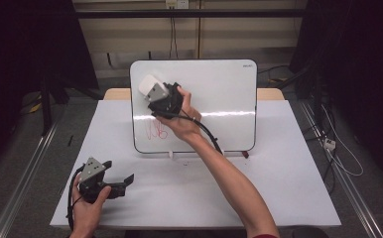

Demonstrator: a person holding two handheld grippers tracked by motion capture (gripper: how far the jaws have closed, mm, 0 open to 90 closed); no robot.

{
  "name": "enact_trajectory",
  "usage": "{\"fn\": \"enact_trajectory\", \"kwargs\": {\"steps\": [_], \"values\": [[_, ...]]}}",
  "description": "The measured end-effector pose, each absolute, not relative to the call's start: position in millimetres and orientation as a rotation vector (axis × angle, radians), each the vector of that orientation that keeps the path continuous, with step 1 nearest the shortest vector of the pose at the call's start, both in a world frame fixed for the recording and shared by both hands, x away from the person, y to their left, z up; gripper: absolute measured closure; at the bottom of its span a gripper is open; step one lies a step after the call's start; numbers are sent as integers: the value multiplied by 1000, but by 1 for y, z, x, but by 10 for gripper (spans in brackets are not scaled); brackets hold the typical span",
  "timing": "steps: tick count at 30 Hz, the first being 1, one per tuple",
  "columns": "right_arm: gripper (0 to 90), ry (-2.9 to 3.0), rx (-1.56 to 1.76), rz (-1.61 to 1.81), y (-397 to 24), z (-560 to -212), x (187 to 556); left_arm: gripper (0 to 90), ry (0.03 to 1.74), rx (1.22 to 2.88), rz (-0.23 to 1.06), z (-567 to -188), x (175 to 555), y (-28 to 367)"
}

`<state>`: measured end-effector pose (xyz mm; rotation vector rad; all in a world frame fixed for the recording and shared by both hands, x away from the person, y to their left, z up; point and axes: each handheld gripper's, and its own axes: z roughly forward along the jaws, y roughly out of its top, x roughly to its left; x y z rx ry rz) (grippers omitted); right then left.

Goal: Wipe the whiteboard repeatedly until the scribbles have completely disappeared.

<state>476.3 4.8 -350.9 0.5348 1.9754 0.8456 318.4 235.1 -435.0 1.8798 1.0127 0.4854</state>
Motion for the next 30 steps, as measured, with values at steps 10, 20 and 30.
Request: {"fn": "enact_trajectory", "kwargs": {"steps": [10,20,30], "values": [[319,2023,435,815,20,-384,446,58,1006,1880,485,-435,318,234],[319,2022,447,834,17,-369,460,58,1008,1883,485,-435,318,234],[318,1971,501,880,15,-341,488,58,995,1896,478,-436,318,233]]}}
